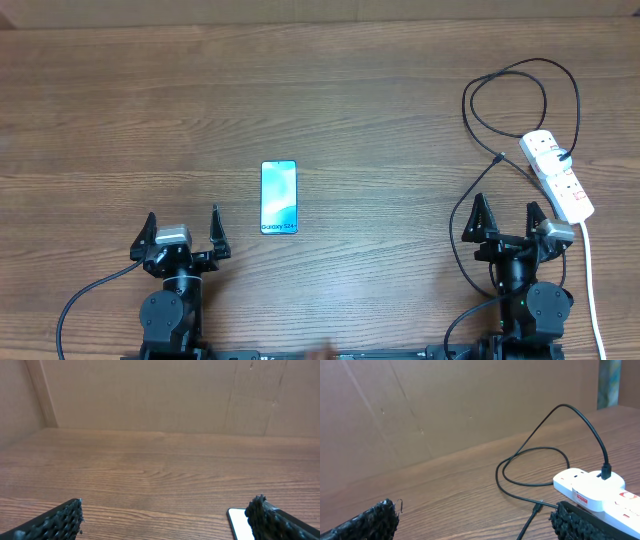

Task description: Plug charger to phone and switch on socket

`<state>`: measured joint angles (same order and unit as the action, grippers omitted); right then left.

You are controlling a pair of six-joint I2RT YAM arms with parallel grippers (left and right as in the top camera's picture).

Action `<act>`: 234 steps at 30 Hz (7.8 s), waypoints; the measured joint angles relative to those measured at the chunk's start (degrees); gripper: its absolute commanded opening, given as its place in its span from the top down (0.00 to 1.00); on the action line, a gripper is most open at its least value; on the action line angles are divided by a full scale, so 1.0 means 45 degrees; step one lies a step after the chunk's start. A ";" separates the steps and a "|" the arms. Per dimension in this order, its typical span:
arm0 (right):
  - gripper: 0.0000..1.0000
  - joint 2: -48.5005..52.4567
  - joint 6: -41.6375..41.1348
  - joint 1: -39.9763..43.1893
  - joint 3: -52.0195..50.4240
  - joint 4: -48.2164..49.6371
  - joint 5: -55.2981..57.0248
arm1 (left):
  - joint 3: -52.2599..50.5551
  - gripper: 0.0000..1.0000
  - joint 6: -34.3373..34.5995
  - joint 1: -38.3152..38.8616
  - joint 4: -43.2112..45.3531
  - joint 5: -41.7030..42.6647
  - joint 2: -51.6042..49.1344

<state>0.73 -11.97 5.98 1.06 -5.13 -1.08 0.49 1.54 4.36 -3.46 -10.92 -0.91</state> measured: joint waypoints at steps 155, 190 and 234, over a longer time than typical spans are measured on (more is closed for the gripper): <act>0.00 0.0000 0.0005 -0.0185 0.0000 -0.0005 -0.0005 | 1.9239 0.00 0.5008 0.3619 -1.4110 0.1156 -1.7981; 0.00 0.0000 0.0010 -0.0185 0.0000 -0.0005 -0.0005 | 1.9273 0.00 0.4527 0.4119 -1.4222 0.1792 -2.6427; 0.00 0.0000 0.0000 -0.0185 0.0000 -0.0005 0.0000 | 1.7150 0.00 0.4998 0.3934 -1.1341 0.2744 -2.5733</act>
<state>0.73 -11.97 5.15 1.06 -5.15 -1.08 77.67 24.03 22.06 -54.50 1.43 -116.71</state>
